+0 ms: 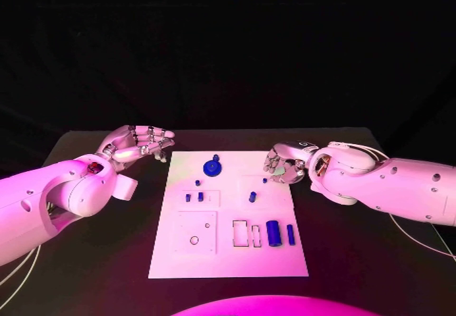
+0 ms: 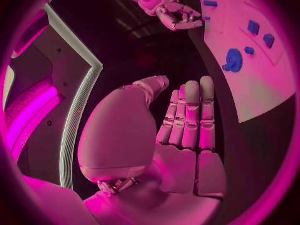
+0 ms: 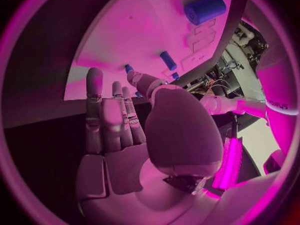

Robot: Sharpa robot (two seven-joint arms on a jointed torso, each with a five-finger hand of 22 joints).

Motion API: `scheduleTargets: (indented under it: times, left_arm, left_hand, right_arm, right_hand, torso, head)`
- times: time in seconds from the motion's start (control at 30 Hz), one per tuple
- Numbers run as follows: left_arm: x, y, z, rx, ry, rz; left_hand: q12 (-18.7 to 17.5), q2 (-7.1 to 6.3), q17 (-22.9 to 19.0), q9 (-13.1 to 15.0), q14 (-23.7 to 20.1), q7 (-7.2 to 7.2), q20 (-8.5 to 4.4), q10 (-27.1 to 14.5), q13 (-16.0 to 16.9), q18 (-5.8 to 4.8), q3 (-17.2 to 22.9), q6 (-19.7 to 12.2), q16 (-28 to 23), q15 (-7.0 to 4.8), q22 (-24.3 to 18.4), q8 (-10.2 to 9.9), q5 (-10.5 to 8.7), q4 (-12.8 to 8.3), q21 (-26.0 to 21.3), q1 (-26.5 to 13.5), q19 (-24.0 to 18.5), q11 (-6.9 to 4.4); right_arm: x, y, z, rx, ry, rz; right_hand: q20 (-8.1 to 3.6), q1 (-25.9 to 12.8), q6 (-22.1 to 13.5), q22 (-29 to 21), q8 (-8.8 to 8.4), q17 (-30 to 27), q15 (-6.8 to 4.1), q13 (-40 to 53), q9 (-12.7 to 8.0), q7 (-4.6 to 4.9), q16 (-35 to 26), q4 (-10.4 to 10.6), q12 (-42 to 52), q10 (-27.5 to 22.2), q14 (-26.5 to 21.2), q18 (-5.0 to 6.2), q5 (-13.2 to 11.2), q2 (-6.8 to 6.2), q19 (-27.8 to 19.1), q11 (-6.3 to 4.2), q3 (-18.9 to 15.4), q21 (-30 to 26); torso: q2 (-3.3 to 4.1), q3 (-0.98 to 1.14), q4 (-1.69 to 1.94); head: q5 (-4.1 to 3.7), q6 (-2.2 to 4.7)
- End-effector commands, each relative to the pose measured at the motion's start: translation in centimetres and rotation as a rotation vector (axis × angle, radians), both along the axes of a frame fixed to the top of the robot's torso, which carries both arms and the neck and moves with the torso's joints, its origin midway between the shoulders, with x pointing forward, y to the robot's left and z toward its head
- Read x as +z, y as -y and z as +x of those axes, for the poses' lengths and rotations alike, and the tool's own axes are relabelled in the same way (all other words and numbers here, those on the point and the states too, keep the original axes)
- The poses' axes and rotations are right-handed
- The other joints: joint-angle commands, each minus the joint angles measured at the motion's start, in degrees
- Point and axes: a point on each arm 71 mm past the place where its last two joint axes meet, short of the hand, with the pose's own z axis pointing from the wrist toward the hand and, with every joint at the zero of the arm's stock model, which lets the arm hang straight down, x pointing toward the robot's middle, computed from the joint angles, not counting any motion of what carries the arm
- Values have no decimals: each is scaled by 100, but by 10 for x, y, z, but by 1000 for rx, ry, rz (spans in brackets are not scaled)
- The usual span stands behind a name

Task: Assemble the parts on the task board

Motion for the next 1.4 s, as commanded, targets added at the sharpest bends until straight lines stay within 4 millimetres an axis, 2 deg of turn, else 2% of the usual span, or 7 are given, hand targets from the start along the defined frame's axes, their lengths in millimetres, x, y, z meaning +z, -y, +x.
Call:
scheduleTargets:
  times: [0.03, 0.2, 0.3, 0.37, 0.4, 0.73, 1.4]
  left_arm:
    - [4, 0, -1, 9, 8, -97]
    - [4, -2, -1, 12, 6, -99]
    - [4, -2, -1, 12, 4, -99]
    - [4, -2, -1, 10, 2, -98]
    - [4, -2, -1, 9, 1, -96]
    - [2, -4, -1, 8, -13, -90]
    - [1, -3, 0, 2, -26, -85]
  left_hand:
    - [-25, 12, -6, -6, -35, 16, 37, -47, -7, 33, -39, -36, -32, -8, -8, 28, 13, 7, -29, -19, -20, -4]
    - [-25, 15, -7, -7, -42, 17, 39, -60, -9, 33, -49, -38, -36, -5, -16, 32, 12, 8, -41, -17, -19, -1]
    - [-26, 17, -8, -7, -47, 19, 41, -69, -11, 33, -56, -40, -39, -3, -22, 34, 11, 8, -50, -15, -19, 1]
    - [-26, 17, -8, -7, -47, 19, 41, -69, -11, 33, -56, -40, -39, -3, -22, 34, 11, 8, -50, -15, -19, 1]
    - [-25, 26, -9, -9, -51, 21, 43, -79, -13, 33, -59, -44, -41, -2, -28, 36, 12, 7, -58, -8, -17, 3]
    - [-25, 42, -10, -12, -57, 30, 45, -104, -17, 35, -69, -58, -44, 1, -41, 38, 13, 0, -75, 13, -9, 10]
    - [-20, 51, -8, -19, -61, 42, 50, -137, -21, 34, -89, -88, -42, 8, -55, 36, 8, -15, -92, 41, 5, 21]
  right_arm:
    - [-2, -3, 0, 0, 51, -69]
    - [-6, -8, -2, 12, 35, -82]
    - [-11, -12, -3, 21, 22, -83]
    - [-14, -13, -4, 25, 12, -85]
    - [-16, -14, -4, 26, 7, -87]
    - [-21, -18, -4, 30, -8, -94]
    - [-35, -31, -11, 60, -68, -152]
  right_hand:
    - [11, 17, -31, 230, -42, 246, 48, -8, 17, 33, 255, 53, -31, -85, 254, -74, -20, -69, 113, 6, -11, 201]
    - [25, 26, -41, 459, -56, 485, 52, -1, 37, 39, 486, 80, -16, -115, 267, -109, -18, -67, 221, 10, -31, 398]
    - [26, 48, -23, 565, -50, 579, 53, 4, 52, 38, 584, 87, -2, -106, 275, -123, -16, -52, 271, 9, -23, 490]
    - [21, 80, -8, 744, -43, 739, 43, 21, 72, 8, 732, 89, 42, -28, 293, -148, -16, -34, 350, -9, 11, 645]
    - [0, 113, 5, 875, -32, 860, 18, 35, 93, -38, 842, 85, 90, 44, 308, -163, -17, -12, 400, -55, 52, 758]
    - [-26, 202, 83, 1144, 28, 995, -1, 33, 169, -52, 1003, 56, 162, 132, 303, -203, -14, 76, 473, -73, 210, 988]
    - [-61, 240, 313, 1586, 210, 1146, -81, 76, 350, -121, 1182, -32, 292, 411, 297, -257, -30, 203, 561, -169, 371, 1355]
  torso:
    - [0, -2, 0]
    - [-3, 3, 7]
    - [-3, 3, -3]
    - [-1, 3, -2]
    - [0, 5, 0]
    - [1, 16, -4]
    - [-1, 9, -3]
  head:
    - [-1, 0]
    - [9, -13]
    - [23, -16]
    - [18, -18]
    - [10, -13]
    - [38, -17]
    - [46, -54]
